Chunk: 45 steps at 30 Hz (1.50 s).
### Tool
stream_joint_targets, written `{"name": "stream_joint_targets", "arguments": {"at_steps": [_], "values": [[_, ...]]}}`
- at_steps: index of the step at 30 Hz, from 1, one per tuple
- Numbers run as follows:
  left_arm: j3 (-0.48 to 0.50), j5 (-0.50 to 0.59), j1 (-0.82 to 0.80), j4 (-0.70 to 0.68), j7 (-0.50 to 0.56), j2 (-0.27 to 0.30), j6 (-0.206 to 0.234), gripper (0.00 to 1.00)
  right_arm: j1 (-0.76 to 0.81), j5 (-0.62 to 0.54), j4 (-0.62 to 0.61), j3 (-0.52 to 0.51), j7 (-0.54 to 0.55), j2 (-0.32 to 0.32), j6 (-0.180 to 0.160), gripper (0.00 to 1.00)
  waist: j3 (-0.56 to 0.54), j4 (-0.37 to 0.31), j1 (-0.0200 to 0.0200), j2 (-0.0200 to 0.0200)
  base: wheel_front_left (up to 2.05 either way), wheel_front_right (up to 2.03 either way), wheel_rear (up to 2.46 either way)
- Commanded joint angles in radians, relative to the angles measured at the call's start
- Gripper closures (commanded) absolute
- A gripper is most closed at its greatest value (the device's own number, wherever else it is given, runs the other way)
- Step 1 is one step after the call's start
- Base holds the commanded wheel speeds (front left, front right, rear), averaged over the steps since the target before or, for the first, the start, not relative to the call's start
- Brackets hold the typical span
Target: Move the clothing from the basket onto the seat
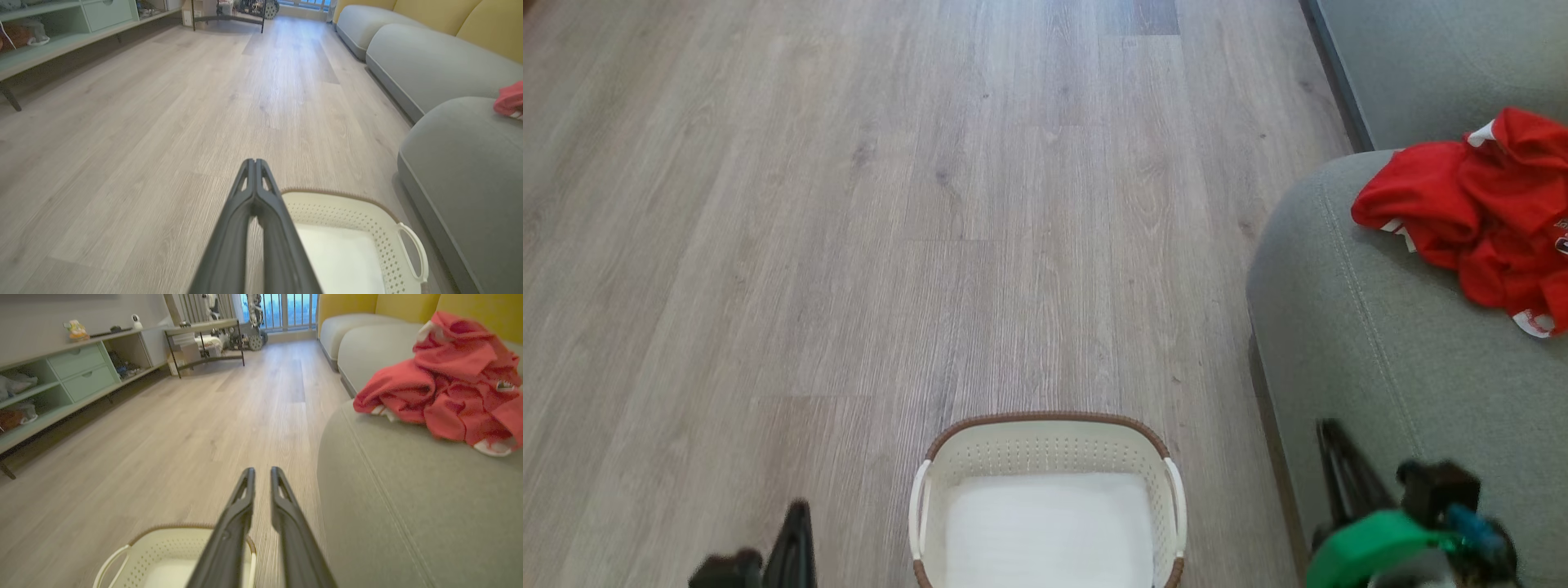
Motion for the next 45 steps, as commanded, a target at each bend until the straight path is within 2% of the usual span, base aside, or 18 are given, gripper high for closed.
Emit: {"name": "stream_joint_targets", "arguments": {"at_steps": [1,45], "values": [[0.001,-0.002,-0.001,-0.001,0.001,0.000,-0.001,1.00,-0.002,0.003,-0.001,-0.001,0.001,0.000,0.000,1.00,0.000,0.000,0.0000,-0.0001,0.00,0.00,0.00],[0.102,-0.457,-0.101,-0.009,0.125,-0.021,-0.091,1.00,-0.050,0.495,-0.040,-0.042,0.126,0.000,0.000,1.00,0.024,-0.018,0.0000,-0.0001,0.00,0.00,0.00]]}}
